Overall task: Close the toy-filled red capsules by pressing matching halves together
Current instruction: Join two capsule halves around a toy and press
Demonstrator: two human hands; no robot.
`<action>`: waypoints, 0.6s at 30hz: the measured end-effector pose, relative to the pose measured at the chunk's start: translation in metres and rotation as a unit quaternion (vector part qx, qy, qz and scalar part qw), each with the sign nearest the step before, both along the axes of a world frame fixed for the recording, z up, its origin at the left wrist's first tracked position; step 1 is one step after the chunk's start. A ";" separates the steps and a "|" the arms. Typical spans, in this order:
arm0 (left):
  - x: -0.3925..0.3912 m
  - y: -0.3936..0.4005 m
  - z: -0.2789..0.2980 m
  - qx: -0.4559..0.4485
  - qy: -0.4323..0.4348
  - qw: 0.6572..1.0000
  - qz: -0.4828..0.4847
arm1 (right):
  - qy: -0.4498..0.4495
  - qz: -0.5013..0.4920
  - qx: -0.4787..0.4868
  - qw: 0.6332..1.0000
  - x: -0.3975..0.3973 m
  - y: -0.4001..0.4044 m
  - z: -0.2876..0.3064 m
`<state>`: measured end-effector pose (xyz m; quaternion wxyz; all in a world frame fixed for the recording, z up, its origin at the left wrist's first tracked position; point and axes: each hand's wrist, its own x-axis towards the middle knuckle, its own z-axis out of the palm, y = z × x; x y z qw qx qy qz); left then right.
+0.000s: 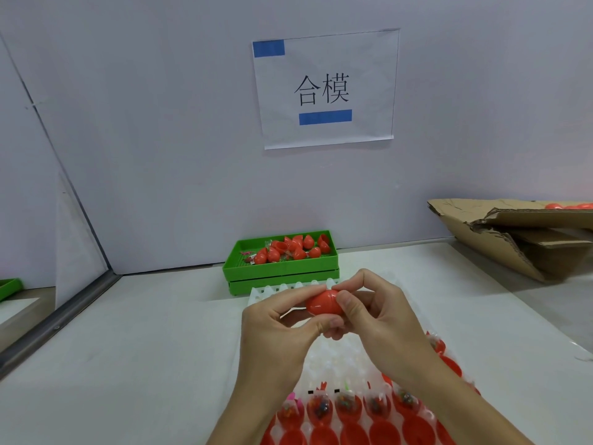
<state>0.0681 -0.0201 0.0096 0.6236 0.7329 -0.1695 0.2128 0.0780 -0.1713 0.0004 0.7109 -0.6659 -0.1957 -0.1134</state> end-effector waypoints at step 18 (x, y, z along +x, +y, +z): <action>0.000 0.000 -0.002 0.165 -0.083 0.981 0.059 | -0.008 -0.045 -0.069 0.997 -0.001 0.001 -0.003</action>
